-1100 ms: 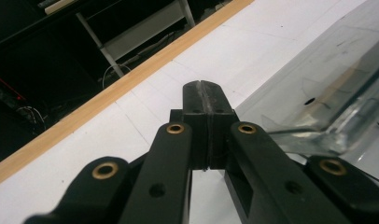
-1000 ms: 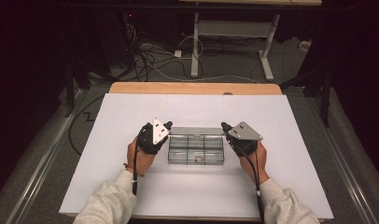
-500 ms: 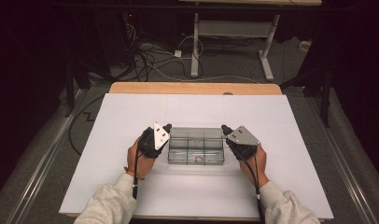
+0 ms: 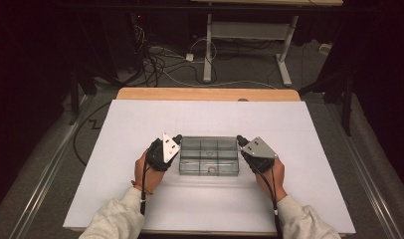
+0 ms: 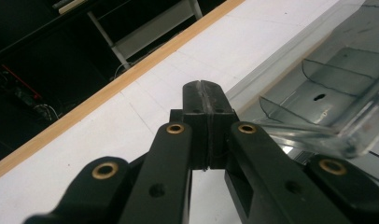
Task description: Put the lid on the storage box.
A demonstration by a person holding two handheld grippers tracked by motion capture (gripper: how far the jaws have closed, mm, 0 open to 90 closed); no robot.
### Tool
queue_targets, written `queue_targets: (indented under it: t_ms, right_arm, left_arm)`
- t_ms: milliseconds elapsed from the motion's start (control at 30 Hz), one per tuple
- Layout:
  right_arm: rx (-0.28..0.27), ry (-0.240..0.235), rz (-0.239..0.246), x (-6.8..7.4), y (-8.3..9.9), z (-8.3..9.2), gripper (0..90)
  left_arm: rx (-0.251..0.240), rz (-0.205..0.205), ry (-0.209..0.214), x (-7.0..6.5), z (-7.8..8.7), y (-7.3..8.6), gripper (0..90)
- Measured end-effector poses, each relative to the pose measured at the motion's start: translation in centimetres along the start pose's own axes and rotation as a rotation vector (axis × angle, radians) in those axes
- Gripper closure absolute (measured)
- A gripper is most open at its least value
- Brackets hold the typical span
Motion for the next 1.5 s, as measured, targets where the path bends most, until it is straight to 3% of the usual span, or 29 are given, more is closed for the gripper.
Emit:
queue_targets:
  t_ms: [600,800,933,1033,1100,1233,1500]
  right_arm:
    - [0.001,0.004,0.017,0.2,0.4,0.2,90.0]
    - [0.016,-0.020,-0.006,0.2,0.7,0.1,90.0]
    - [0.021,-0.034,-0.002,0.5,0.7,0.0,90.0]
    - [0.031,-0.048,0.047,1.4,0.8,-0.2,90.0]
    - [0.041,-0.065,0.050,1.7,0.9,-0.4,90.0]
    - [0.056,-0.097,0.041,2.0,1.2,-0.5,90.0]
    - [0.068,-0.158,0.008,2.0,1.6,-0.3,89.9]
  left_arm:
    - [0.006,-0.002,-0.009,-0.3,0.1,0.5,87.3]
    - [0.013,-0.010,-0.008,-0.4,0.1,0.8,87.2]
    - [0.030,-0.027,0.016,-0.9,-0.1,1.1,84.4]
    - [0.025,-0.093,-0.013,-1.9,-0.2,0.8,83.7]
    - [0.029,-0.117,0.012,-2.4,-0.2,0.7,83.6]
    - [0.046,-0.120,0.054,-2.8,-0.5,1.0,83.5]
    - [0.027,-0.069,0.100,-2.8,-0.2,1.3,83.6]
Point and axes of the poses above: each handheld gripper's, and its own axes: z roughly backward along the jaws, y roughly out of its underside, x roughly to its left, the point moved 3 cm from there along -z, roughly forward along the jaws, and after that the axes turned 1 degree about -z, right-handed, at the moved point
